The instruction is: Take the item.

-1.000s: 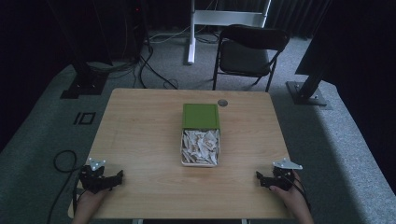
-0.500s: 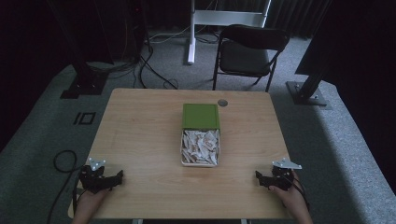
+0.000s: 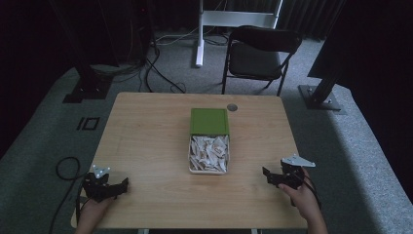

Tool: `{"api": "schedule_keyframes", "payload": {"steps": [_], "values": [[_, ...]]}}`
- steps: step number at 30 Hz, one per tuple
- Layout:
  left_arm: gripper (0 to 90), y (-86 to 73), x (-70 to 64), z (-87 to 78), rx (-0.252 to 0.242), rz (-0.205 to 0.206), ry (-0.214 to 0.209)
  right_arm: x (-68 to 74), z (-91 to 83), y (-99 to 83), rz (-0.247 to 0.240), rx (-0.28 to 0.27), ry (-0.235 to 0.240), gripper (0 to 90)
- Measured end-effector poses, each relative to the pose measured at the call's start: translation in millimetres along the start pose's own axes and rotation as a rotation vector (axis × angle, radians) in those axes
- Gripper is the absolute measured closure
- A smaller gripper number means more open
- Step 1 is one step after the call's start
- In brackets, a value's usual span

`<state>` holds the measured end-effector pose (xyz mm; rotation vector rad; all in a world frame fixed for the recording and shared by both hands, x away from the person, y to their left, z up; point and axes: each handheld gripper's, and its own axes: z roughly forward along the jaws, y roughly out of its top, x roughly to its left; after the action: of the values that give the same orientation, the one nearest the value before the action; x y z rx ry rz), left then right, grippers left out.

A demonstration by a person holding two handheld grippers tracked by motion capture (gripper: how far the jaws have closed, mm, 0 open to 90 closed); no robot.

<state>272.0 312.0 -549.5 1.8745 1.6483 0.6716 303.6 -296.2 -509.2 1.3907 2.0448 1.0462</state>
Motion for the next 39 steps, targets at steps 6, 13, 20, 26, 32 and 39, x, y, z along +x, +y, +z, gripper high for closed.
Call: {"api": "schedule_keyframes", "payload": {"steps": [6, 13, 20, 26, 32, 39], "values": [[0.7, 0.0, -0.1, 0.1, -0.001, -0.001, -0.001, 4.4, -3.8, 16.0, -0.018, -0.022, 0.011, 15.3], [0.7, 0.0, -0.1, 0.1, -0.001, -0.002, 0.000, 15.0, -8.5, 35.7, -0.038, -0.054, 0.034, 17.3], [0.7, 0.0, -0.1, 0.1, -0.001, -0.001, -0.001, 27.4, -8.1, 51.4, -0.062, -0.080, 0.057, 17.4], [0.7, 0.0, -0.1, 0.1, -0.002, -0.002, -0.001, 39.8, -6.1, 63.4, -0.094, -0.088, 0.072, 18.6], [0.7, 0.0, -0.1, 0.1, -0.001, -0.001, 0.000, 51.2, -4.7, 72.4, -0.112, -0.097, 0.098, 18.6], [0.7, 0.0, -0.1, 0.1, -0.001, -0.002, -0.001, 75.4, 0.9, 85.0, -0.140, -0.105, 0.156, 18.9]]}}
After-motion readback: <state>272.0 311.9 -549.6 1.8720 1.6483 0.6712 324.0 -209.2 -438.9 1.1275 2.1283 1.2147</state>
